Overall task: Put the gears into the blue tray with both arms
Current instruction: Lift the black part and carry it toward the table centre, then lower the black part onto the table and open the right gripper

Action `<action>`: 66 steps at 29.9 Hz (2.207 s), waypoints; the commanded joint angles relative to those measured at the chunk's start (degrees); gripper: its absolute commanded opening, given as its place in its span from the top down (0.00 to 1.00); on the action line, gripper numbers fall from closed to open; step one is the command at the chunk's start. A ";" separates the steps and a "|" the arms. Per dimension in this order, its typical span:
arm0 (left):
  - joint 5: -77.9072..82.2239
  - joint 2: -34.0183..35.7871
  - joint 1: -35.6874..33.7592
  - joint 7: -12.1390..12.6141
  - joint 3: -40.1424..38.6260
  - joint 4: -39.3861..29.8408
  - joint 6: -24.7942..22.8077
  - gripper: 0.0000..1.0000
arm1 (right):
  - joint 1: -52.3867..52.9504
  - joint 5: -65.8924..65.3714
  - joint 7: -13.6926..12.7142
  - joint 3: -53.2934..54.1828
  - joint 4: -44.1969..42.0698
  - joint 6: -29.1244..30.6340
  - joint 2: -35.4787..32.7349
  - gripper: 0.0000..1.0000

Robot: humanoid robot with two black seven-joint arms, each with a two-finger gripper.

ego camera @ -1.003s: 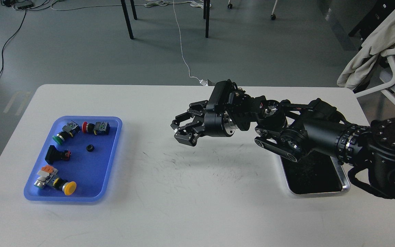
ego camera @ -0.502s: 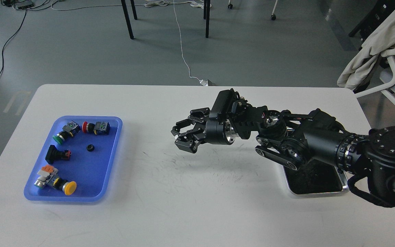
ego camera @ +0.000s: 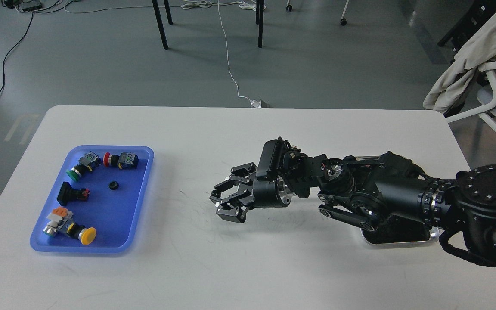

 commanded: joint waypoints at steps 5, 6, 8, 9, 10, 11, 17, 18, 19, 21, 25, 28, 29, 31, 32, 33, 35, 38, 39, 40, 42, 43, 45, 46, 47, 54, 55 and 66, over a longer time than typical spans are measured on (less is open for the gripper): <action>-0.09 1.77 -0.09 0.00 -0.44 0.00 -1.06 0.02 | -2.43 -1.03 0.00 -0.71 -0.78 0.01 0.00 0.99; -0.09 1.86 -0.09 0.00 -0.44 0.00 -1.15 0.02 | -2.43 -1.03 0.00 -0.71 -0.95 0.01 0.00 0.99; -0.18 1.86 -0.09 0.00 -0.44 0.00 -1.24 0.02 | -2.43 -1.03 0.00 -0.71 -1.39 0.01 0.00 0.99; -0.18 1.86 -0.09 0.00 -0.44 0.00 -1.24 0.02 | -2.52 -1.03 0.00 -0.71 -1.48 0.01 0.00 0.99; -0.18 2.04 -0.09 0.00 -0.44 0.00 -1.24 0.02 | -2.78 -1.03 0.00 -0.71 -1.66 0.01 0.00 0.99; -0.18 2.12 -0.09 0.00 -0.44 0.00 -1.24 0.02 | -2.87 -1.03 0.00 -0.71 -1.83 0.10 0.00 0.98; -0.26 2.39 -0.09 0.00 -0.44 0.00 -1.33 0.02 | -4.19 -1.03 0.00 -0.63 -3.94 0.19 0.00 0.93; -0.26 2.30 -0.09 0.00 -0.35 0.00 -1.33 0.02 | -4.28 -1.03 0.00 -0.63 -4.12 0.19 0.00 0.93; -0.26 2.30 0.00 0.00 -0.35 0.00 -1.24 0.02 | -4.36 -0.95 0.00 -0.54 -4.29 0.19 0.00 0.93; -0.26 2.30 0.00 0.00 -0.35 0.00 -1.33 0.02 | -4.36 -0.95 0.00 -0.54 -4.47 0.19 0.00 0.93; -0.44 2.48 -0.09 0.00 -0.44 -0.61 -1.24 0.02 | -4.37 -0.95 0.00 -0.45 -5.00 0.10 0.00 0.93; -0.44 2.65 -0.09 0.00 -0.35 -0.79 -1.24 0.02 | -3.84 -0.95 0.00 -0.45 -3.86 -0.08 0.00 0.93; -0.44 2.65 0.00 0.00 -0.35 -0.88 -1.24 0.02 | -3.75 -0.95 0.00 -0.45 -3.42 -0.08 0.00 0.93; -0.44 2.65 -0.09 0.00 -0.35 -0.88 -1.24 0.02 | -3.84 -0.95 0.00 -0.36 -2.89 -0.16 0.00 0.93; -0.44 2.74 -0.09 0.00 -0.35 -0.88 -1.24 0.02 | -4.01 -0.95 0.00 -0.36 -2.72 -0.25 0.00 0.93; -0.44 2.74 -0.09 0.00 -0.44 -0.88 -1.24 0.02 | -4.19 -0.95 0.00 -0.28 -2.54 -0.25 0.00 0.93; -0.44 2.83 -0.09 0.00 -0.35 -0.88 -1.24 0.02 | -4.54 -0.95 0.00 -0.27 -2.36 -0.34 0.00 0.93; -0.44 2.92 0.00 0.00 -0.35 -0.88 -1.24 0.02 | -4.72 -0.95 0.00 -0.27 -2.36 -0.25 0.00 0.93; -0.44 2.92 -0.09 0.00 -0.35 -0.88 -1.24 0.02 | -4.72 -0.86 0.00 -0.27 -2.36 -0.34 0.00 0.93; -0.44 2.92 0.00 0.00 -0.35 -0.88 -1.24 0.02 | -4.72 -0.86 0.00 -0.27 -2.27 -0.25 0.00 0.92; -0.44 2.92 0.00 0.00 -0.35 -0.88 -1.24 0.02 | -4.89 -0.86 0.00 -0.27 -2.19 -0.25 0.00 0.86; -0.44 2.92 -0.09 0.00 -0.35 -0.88 -1.24 0.02 | -5.15 -0.86 0.00 -0.19 -2.19 -0.25 0.00 0.81; -0.44 2.92 -0.09 0.00 -0.35 -0.88 -1.24 0.02 | -5.59 -0.77 0.00 -0.19 -2.19 -0.25 0.00 0.74; -0.44 2.92 0.00 0.00 -0.35 -0.88 -1.24 0.02 | -5.77 -0.77 0.00 -0.10 -2.19 -0.25 0.00 0.71; -0.44 2.92 0.00 0.00 -0.35 -0.88 -1.24 0.02 | -5.95 -0.68 0.00 -0.10 -2.19 -0.25 0.00 0.67; -0.44 2.92 0.00 0.00 -0.35 -0.88 -1.24 0.02 | -6.82 -0.07 0.00 2.27 -2.62 -0.17 0.00 0.50; -0.44 2.92 0.00 0.00 -0.35 -0.88 -1.24 0.02 | -7.17 0.02 0.00 2.88 -2.71 -0.17 0.00 0.47; -0.44 3.88 0.00 0.00 0.00 -0.88 -9.92 0.02 | -5.34 11.43 0.00 16.24 -6.40 0.54 0.00 0.20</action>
